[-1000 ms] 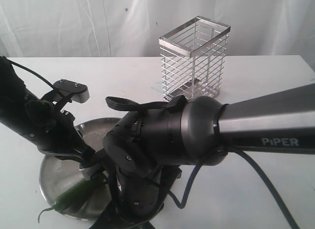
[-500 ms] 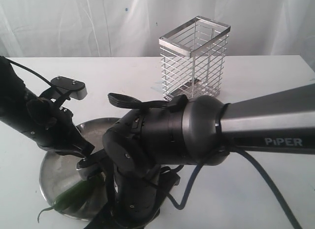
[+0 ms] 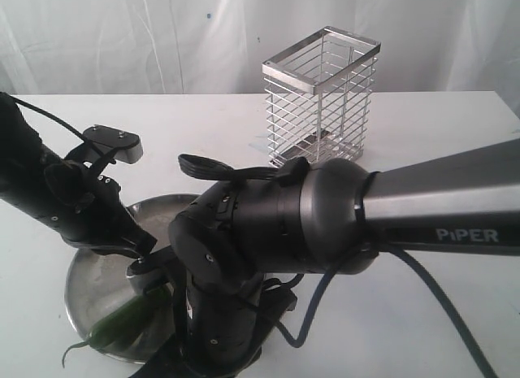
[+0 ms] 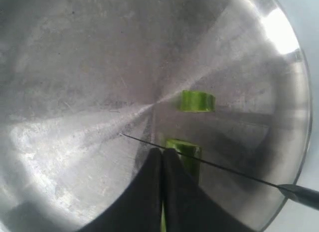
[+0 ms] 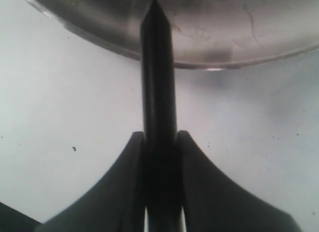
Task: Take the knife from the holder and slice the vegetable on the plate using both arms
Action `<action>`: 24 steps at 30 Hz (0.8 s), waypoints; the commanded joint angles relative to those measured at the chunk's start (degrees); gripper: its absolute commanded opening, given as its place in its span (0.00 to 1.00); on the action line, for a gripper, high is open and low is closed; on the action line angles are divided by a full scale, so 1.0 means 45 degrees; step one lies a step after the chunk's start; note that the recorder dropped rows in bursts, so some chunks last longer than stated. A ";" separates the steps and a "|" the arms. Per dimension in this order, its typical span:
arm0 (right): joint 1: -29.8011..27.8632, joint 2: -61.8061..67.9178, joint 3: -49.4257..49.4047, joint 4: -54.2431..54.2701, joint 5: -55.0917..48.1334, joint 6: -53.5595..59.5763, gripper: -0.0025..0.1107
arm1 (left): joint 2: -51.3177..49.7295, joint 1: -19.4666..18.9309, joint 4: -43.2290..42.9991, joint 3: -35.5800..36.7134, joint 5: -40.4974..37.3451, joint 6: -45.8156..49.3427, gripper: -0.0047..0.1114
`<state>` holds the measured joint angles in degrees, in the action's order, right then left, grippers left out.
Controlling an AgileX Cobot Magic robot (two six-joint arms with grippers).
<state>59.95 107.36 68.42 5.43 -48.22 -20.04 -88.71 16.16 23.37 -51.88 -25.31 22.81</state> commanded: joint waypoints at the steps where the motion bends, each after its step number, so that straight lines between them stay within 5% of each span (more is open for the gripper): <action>1: -0.0004 -0.0185 0.0022 -0.0124 0.0511 -0.0160 0.02 | 0.0017 -0.0005 0.0033 0.0098 -0.0258 0.0000 0.04; 24: -0.0004 -0.0185 0.0022 -0.0126 0.0780 -0.0160 0.02 | -0.0647 -0.0005 0.0898 0.0098 0.0305 0.0712 0.04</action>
<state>59.95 107.36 68.06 5.32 -47.31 -20.80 -90.52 16.03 27.20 -51.88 -23.80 24.79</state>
